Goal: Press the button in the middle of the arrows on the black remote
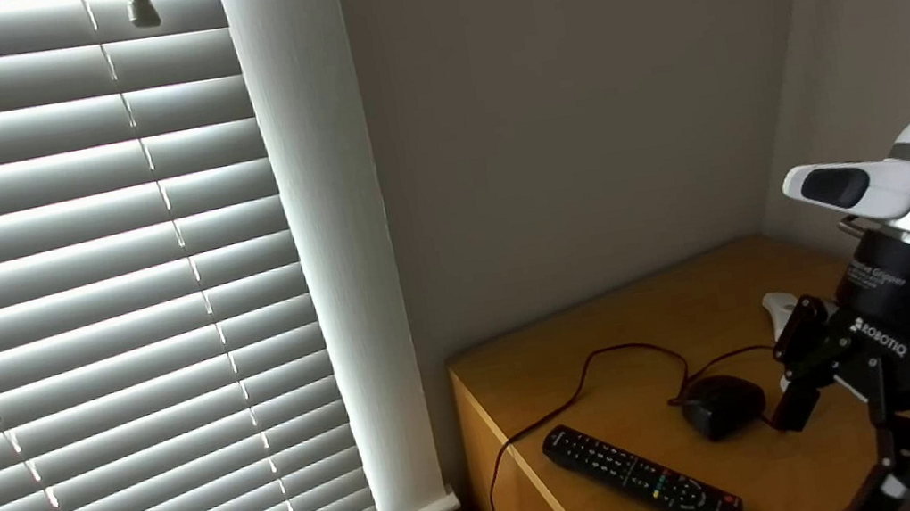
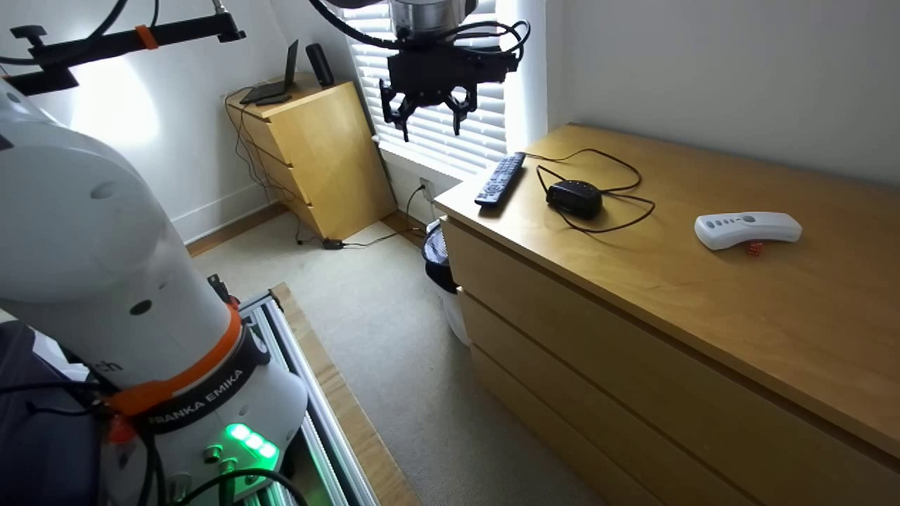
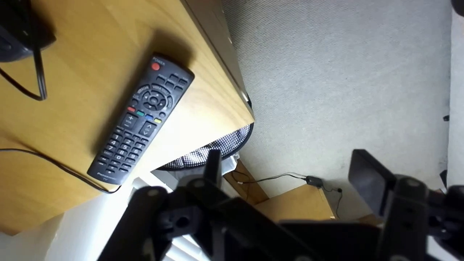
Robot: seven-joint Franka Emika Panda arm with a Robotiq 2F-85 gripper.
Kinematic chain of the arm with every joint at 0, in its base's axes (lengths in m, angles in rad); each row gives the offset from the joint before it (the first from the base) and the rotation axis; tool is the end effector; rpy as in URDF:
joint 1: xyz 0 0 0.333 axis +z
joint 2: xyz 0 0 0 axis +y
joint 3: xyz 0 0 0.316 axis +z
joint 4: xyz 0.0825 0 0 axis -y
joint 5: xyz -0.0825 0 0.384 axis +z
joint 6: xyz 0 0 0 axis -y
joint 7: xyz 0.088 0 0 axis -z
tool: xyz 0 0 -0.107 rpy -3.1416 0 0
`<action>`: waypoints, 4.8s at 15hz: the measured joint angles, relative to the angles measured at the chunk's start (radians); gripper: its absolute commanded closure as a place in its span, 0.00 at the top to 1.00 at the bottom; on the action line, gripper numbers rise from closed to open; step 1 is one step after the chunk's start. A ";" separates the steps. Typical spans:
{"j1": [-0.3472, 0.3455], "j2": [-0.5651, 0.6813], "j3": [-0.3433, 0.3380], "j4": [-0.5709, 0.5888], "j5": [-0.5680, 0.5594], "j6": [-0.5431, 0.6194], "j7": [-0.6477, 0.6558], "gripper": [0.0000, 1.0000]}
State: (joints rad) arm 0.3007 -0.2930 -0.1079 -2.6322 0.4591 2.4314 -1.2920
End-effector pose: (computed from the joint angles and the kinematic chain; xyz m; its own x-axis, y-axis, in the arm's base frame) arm 0.4106 0.0828 0.3529 0.3960 0.8534 0.3390 0.9154 -0.3959 -0.0725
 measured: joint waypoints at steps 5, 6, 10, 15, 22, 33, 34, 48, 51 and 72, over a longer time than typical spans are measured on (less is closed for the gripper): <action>0.011 0.118 0.015 0.002 0.180 0.221 -0.186 0.20; 0.011 0.138 0.017 0.007 0.226 0.250 -0.226 0.11; 0.029 0.205 0.014 0.036 0.409 0.307 -0.358 0.00; 0.039 0.278 0.016 0.079 0.570 0.319 -0.473 0.00; 0.039 0.367 0.016 0.127 0.698 0.335 -0.561 0.00; 0.039 0.444 0.030 0.169 0.798 0.356 -0.650 0.01; 0.039 0.444 0.031 0.170 0.799 0.356 -0.652 0.01; 0.039 0.445 0.031 0.180 0.800 0.355 -0.645 0.00; 0.039 0.453 0.031 0.190 0.800 0.355 -0.642 0.00; 0.019 0.564 0.030 0.272 0.801 0.355 -0.632 0.00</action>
State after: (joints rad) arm 0.3194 0.2708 -0.0781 -2.3603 1.2602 2.7868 -1.9244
